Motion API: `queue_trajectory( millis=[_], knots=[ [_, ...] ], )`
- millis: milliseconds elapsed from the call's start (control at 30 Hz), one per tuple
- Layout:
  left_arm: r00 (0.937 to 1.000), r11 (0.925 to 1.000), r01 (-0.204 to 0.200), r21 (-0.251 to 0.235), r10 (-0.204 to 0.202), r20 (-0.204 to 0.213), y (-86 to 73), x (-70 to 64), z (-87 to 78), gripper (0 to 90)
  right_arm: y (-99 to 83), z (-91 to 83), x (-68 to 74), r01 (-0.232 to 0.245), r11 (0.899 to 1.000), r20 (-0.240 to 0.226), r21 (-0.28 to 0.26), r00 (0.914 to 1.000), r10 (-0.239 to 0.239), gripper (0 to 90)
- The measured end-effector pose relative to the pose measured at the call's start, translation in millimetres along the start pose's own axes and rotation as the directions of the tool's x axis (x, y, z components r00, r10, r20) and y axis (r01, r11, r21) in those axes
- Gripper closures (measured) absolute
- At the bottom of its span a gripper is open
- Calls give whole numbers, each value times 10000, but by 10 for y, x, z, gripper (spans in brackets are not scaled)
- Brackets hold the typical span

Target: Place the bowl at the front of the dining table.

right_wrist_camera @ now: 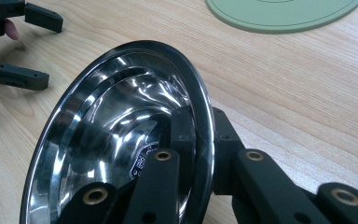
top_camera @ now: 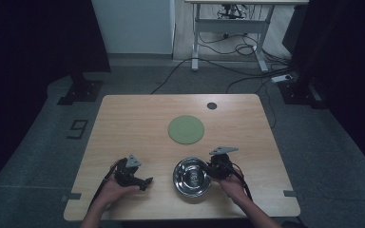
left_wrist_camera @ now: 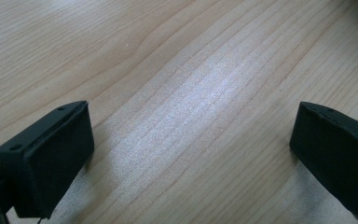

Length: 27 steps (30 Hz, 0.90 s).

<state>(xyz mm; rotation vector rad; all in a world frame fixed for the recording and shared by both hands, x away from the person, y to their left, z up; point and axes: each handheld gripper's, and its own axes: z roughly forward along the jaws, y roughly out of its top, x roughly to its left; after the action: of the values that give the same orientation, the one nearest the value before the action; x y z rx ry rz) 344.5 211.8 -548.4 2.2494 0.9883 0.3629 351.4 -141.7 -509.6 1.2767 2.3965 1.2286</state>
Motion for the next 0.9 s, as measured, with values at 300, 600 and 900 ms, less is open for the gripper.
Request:
queue_trajectory(
  millis=[300, 600, 900],
  knots=[
    [10000, 10000, 1, 0, -1, -1, 0, 0, 0, 0, 2, -8, 3, 48, 10000, 71, -37, 10000, -48, 834],
    [10000, 10000, -2, 0, 2, 2, 0, 0, 0, 0, 5, -20, 1, 43, 9999, 145, -91, 9999, -41, 835],
    [10000, 10000, -2, 1, 2, -1, 0, 0, 0, 0, 10, -33, -9, 39, 9998, 215, -177, 9998, -36, 835]
  ],
)
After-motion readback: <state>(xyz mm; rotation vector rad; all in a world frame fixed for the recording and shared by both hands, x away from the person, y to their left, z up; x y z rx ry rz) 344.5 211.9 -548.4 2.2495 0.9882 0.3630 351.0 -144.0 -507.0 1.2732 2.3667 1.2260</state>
